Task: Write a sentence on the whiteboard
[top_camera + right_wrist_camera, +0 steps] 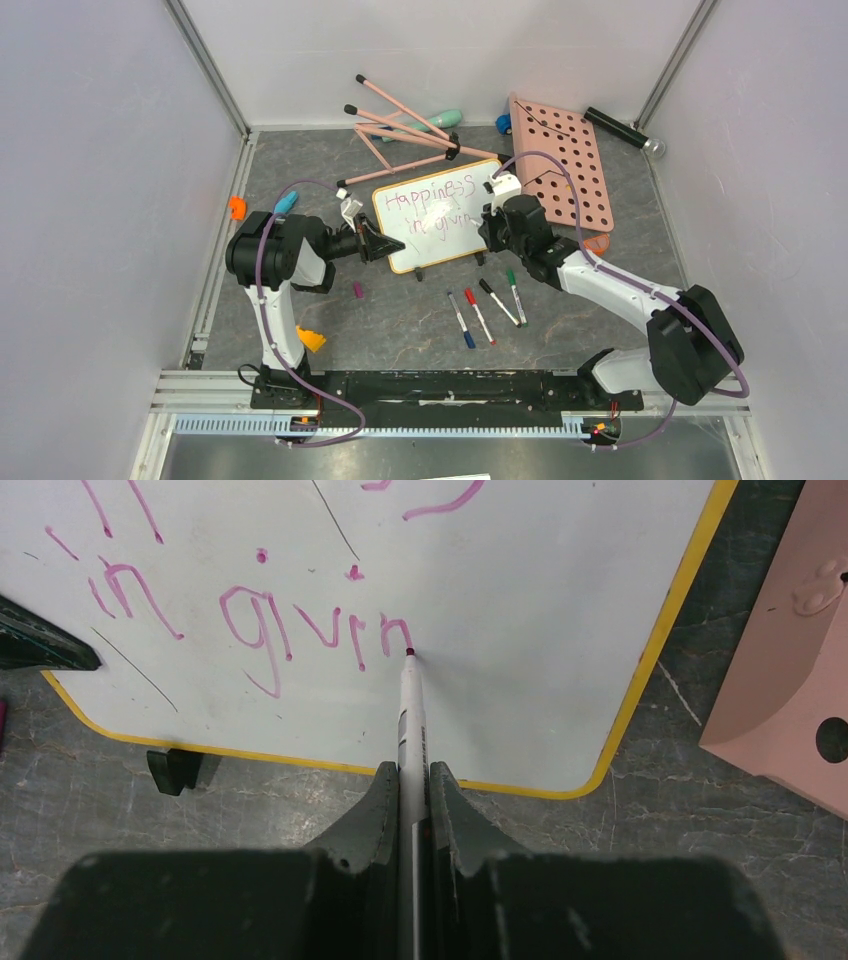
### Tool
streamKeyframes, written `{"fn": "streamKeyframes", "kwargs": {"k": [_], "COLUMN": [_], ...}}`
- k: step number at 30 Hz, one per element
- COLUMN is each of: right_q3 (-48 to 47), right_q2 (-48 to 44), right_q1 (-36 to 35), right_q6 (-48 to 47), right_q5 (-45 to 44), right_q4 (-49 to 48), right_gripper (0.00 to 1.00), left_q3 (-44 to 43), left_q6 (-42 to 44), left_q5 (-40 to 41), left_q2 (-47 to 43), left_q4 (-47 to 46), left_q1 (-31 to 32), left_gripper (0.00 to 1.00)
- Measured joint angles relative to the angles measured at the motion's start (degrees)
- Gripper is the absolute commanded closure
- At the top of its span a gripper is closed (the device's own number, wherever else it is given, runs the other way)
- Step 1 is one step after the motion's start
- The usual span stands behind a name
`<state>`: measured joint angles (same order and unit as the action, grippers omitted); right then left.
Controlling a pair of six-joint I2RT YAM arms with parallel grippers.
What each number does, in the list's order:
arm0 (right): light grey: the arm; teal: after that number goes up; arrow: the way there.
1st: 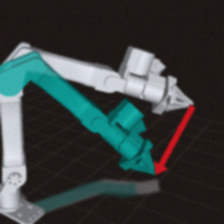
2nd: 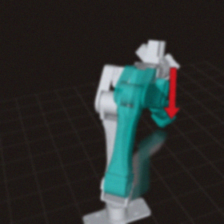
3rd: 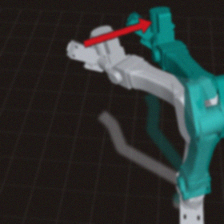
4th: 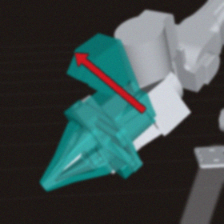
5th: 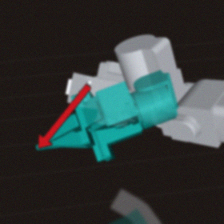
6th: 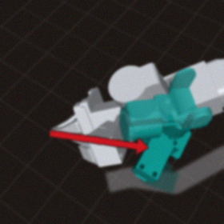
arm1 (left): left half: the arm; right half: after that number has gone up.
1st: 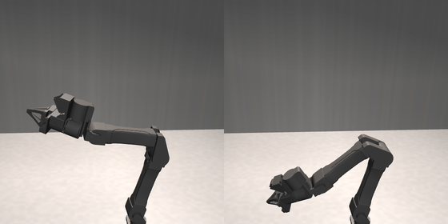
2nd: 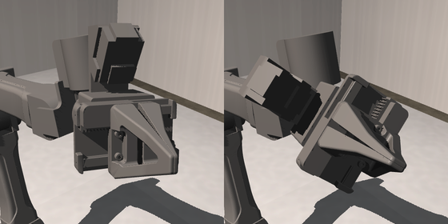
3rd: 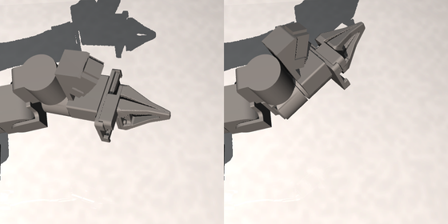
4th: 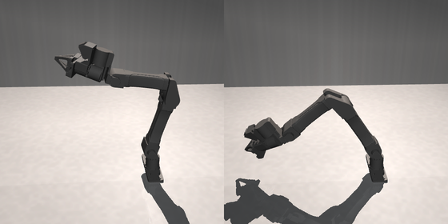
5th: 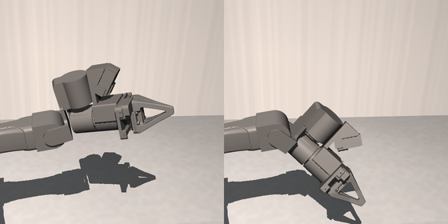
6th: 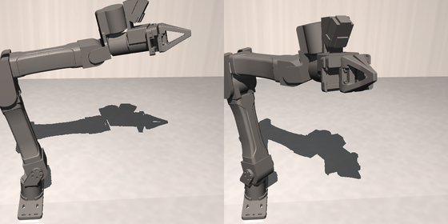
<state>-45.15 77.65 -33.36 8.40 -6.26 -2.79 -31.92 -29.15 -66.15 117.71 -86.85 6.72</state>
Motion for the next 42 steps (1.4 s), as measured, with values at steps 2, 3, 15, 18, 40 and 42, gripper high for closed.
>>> {"fn": "streamKeyframes", "kwargs": {"k": [2, 3, 15, 18, 40, 42], "right_q3": [0.7, 1.1, 1.3, 1.3, 0.1, -0.2], "right_q2": [0.0, 0.0, -2.4, -4.6, -3.4, -3.1], "right_q1": [0.1, 0.1, 0.4, 0.6, 1.1, 1.2], "right_q6": [0.1, 0.2, 0.1, 0.0, -0.5, -0.5], "right_q5": [0.2, 0.2, 1.1, 1.6, 0.7, 0.5], "right_q4": [-0.1, -0.1, 1.4, 1.9, 3.3, 3.3], "right_gripper": [1.0, 1.0, 1.0, 1.0, 1.0, 1.0], "left_q3": [0.0, 0.0, 0.0, 0.0, 0.0, 0.0], "left_q6": [0.0, 0.0, 0.0, 0.0, 0.1, 0.1], "left_q5": [0.0, 0.0, -0.2, -0.2, -0.2, -0.2], "left_q2": [0.0, 0.0, 0.0, 0.0, 0.0, 0.0], "left_q4": [0.0, 0.0, -0.1, -0.1, -0.1, -0.1], "left_q1": [0.0, 0.0, 0.0, 0.0, 0.0, 0.0], "left_gripper": [0.97, 0.97, 0.97, 0.97, 0.97, 0.97]}}
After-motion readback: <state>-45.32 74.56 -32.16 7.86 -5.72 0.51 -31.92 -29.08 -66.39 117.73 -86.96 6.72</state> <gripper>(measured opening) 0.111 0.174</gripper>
